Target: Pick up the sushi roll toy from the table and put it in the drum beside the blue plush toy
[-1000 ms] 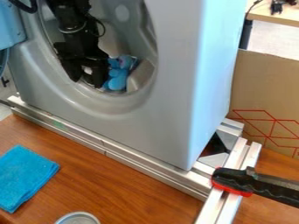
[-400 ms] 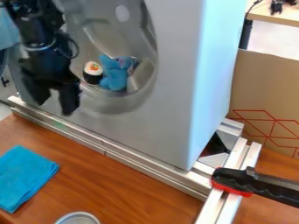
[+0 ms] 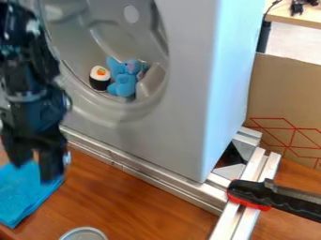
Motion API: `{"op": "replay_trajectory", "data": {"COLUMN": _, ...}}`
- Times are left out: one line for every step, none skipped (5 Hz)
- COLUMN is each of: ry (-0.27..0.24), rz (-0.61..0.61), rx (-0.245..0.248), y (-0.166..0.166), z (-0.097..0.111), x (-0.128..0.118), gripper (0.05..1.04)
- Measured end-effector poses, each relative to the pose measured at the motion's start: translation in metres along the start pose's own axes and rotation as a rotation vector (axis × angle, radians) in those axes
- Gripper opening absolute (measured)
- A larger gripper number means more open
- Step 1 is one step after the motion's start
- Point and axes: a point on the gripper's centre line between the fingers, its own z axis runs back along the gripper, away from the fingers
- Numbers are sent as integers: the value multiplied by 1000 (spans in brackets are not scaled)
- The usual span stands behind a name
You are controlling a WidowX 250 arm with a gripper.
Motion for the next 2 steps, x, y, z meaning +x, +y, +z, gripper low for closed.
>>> {"op": "replay_trajectory", "data": {"ry": 44, "rz": -34, "rx": -8, "y": -15, "z": -9, "x": -16, "gripper": 989}}
{"op": "replay_trajectory", "data": {"ry": -5, "rz": -76, "rx": 25, "y": -39, "z": 2, "x": -32, "gripper": 990}}
